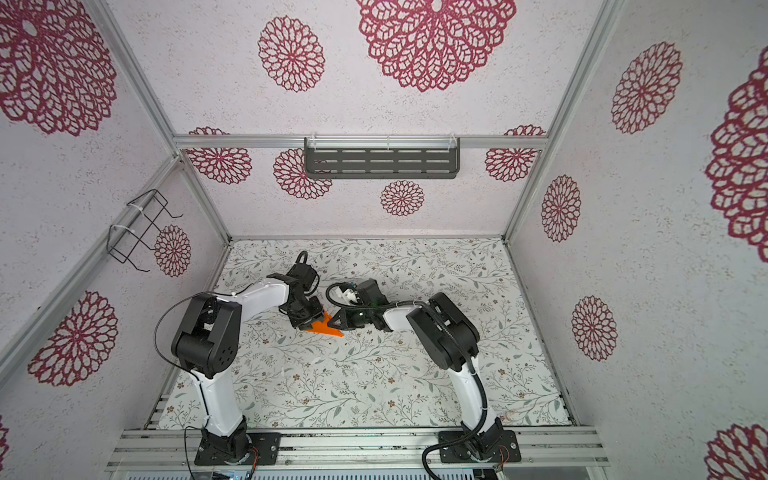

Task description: Fold a paper plane with a square sheet of paper (pick it up from the middle)

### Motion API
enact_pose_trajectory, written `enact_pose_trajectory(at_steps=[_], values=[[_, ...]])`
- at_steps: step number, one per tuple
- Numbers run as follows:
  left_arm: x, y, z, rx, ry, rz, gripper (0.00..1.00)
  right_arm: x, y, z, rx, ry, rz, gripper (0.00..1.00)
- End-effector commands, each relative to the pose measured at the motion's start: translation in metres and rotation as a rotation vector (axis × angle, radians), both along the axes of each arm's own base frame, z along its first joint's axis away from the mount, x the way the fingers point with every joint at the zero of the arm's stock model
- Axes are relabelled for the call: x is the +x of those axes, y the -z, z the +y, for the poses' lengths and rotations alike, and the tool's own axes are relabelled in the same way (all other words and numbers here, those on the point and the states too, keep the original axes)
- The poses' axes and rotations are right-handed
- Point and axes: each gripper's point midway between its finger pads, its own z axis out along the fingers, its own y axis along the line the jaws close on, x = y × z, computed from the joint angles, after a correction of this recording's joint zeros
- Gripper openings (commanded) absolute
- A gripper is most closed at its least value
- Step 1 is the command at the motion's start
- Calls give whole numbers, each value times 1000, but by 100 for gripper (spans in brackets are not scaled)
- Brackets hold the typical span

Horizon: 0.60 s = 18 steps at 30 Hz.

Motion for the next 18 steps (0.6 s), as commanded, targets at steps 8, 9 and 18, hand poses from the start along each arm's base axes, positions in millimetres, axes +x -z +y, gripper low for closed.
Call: enact_pose_trajectory(at_steps=[8, 9, 18], values=[[-56, 74, 44, 202, -12, 231, 41, 11, 14, -6, -52, 18, 18, 8], [-55, 74, 44, 200, -12, 230, 41, 12, 16, -6, -55, 21, 21, 9], [-55, 78, 42, 193, -9, 240, 42, 11, 23, -6, -63, 11, 39, 10]])
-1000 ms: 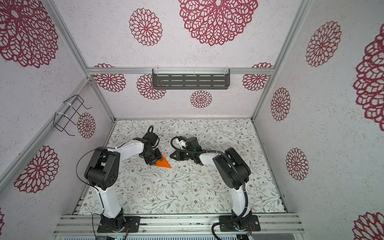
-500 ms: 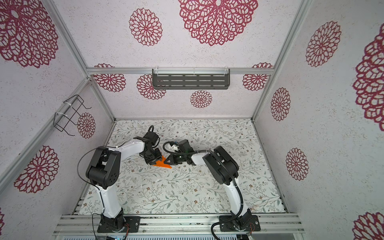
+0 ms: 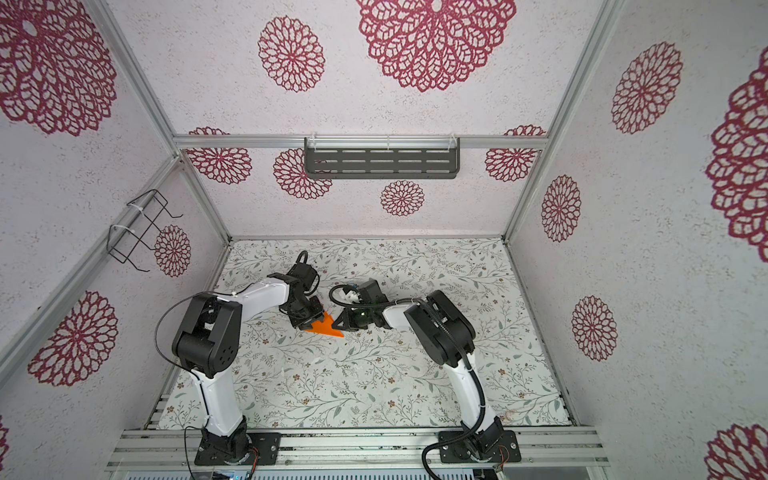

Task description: Fold a paper plane with a square sheet of paper (pick it up from the middle)

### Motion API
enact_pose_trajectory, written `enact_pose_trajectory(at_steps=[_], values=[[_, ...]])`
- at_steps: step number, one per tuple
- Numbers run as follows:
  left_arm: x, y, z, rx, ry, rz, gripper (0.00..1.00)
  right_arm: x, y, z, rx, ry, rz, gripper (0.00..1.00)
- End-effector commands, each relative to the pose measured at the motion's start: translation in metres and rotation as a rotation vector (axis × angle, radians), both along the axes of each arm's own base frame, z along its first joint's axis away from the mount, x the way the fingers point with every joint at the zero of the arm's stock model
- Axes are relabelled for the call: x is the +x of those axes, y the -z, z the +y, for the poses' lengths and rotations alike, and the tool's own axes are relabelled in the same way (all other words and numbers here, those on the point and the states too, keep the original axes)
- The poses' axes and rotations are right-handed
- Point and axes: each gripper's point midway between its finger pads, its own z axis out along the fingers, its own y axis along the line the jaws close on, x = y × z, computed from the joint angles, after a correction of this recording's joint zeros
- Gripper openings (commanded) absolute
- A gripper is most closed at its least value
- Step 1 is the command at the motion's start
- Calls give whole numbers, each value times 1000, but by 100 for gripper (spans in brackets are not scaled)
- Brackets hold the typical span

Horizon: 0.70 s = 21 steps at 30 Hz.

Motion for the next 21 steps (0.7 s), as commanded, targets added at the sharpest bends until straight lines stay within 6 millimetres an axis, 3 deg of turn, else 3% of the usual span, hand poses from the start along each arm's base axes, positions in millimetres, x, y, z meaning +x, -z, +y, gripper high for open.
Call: enact_pose_trajectory(at_steps=[1, 13, 21], values=[[-56, 78, 43, 193, -9, 237, 42, 4, 0, 2, 2, -14, -14, 10], [-57, 84, 40, 188, 12, 260, 44, 2, 5, -1, -17, -10, 0, 10], [-62, 92, 45, 213, 40, 297, 47, 6, -12, -1, 2, -13, -35, 10]])
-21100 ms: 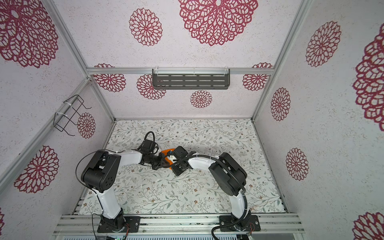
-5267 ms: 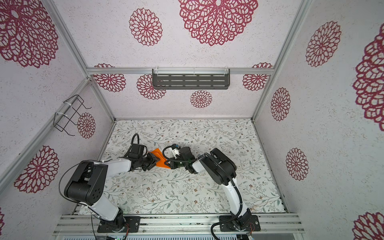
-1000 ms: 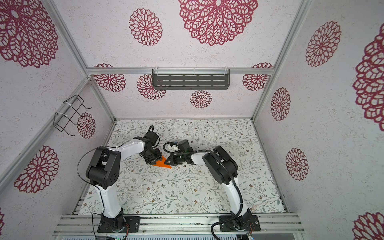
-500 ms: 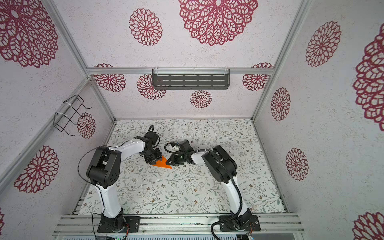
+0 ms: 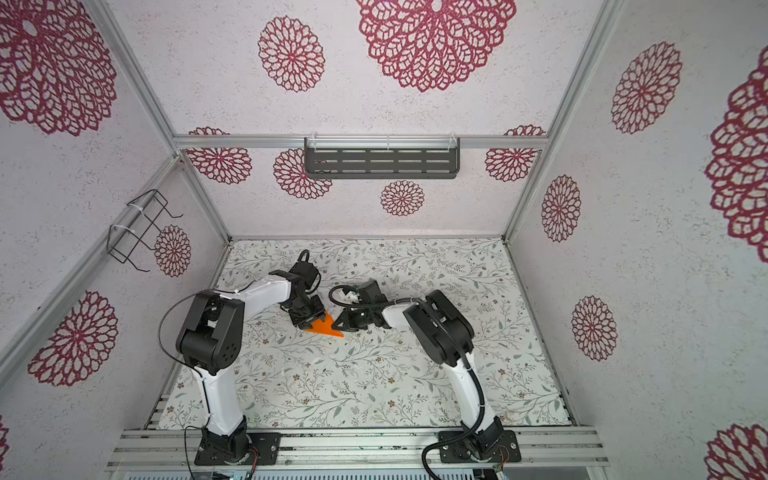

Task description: Fold a paper plane with a square sheet of paper (pick it up from the middle)

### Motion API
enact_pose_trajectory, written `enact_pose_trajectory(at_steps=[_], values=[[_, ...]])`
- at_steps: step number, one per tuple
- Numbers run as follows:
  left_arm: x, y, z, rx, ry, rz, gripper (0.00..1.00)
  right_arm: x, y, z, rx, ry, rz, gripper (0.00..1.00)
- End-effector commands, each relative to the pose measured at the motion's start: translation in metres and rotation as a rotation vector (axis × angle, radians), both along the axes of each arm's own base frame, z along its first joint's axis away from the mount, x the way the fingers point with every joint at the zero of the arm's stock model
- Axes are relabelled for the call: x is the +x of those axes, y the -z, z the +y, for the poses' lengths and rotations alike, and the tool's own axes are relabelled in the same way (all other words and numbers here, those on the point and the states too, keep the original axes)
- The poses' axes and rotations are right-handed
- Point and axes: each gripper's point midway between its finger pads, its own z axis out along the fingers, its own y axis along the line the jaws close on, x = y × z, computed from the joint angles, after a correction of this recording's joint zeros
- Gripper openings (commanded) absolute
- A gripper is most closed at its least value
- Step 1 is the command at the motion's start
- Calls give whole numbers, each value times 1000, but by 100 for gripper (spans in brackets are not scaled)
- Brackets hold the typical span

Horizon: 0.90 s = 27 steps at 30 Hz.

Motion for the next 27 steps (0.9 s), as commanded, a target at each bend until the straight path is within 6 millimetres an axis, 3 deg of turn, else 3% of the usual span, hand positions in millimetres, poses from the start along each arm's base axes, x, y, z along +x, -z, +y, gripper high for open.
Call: enact_pose_trajectory(at_steps=[1, 9, 27], values=[[-63, 91, 48, 216, 29, 267, 47, 5, -18, 0, 17, -14, -44, 10], [-73, 103, 55, 255, 43, 317, 48, 1, -31, 3, 50, -39, -54, 10], [-94, 129, 75, 368, 63, 427, 51, -10, 1, -18, -84, -14, -5, 10]])
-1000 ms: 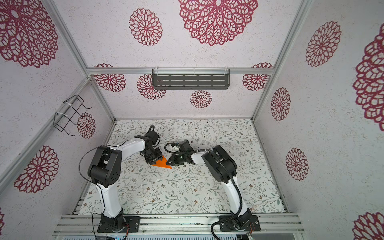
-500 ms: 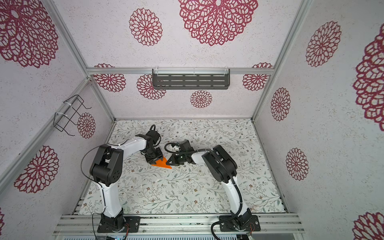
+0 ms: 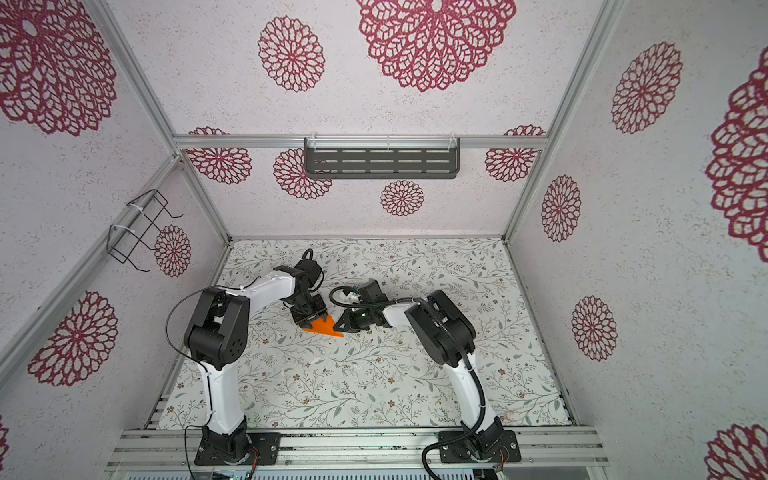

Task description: Fold a paper plane with a square sheet of paper (pick it up from the middle)

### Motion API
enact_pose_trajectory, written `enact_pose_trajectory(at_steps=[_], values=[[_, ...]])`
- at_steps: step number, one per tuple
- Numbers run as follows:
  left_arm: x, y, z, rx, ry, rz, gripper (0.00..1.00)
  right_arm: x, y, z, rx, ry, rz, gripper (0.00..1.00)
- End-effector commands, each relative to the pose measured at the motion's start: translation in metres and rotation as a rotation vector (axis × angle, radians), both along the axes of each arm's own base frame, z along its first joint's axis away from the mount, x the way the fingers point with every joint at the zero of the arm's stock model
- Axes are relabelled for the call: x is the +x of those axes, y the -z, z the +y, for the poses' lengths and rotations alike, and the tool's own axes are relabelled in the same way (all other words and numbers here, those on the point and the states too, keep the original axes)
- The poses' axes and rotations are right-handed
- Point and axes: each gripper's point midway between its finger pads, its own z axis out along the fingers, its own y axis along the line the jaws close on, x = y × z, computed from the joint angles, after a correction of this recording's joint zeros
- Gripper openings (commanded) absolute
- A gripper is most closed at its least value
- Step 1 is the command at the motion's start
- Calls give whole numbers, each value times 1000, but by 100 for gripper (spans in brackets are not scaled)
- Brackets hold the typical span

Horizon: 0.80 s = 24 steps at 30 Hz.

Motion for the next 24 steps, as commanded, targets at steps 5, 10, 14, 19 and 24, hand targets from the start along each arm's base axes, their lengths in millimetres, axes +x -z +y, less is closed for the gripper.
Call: enact_pose_trajectory(at_steps=[5, 10, 14, 19, 24], values=[[-98, 128, 81, 361, 55, 382, 51, -5, -7, -10, -36, 0, -8, 10], [-99, 133, 82, 370, 62, 396, 51, -9, -16, -12, -27, -17, -24, 9], [-100, 135, 83, 377, 69, 406, 51, -8, -37, -7, 29, -25, -58, 9], [-101, 138, 82, 372, 75, 412, 51, -2, -46, 7, 63, -26, -68, 9], [-103, 141, 82, 374, 77, 421, 51, -3, -28, 11, 39, -21, -27, 8]])
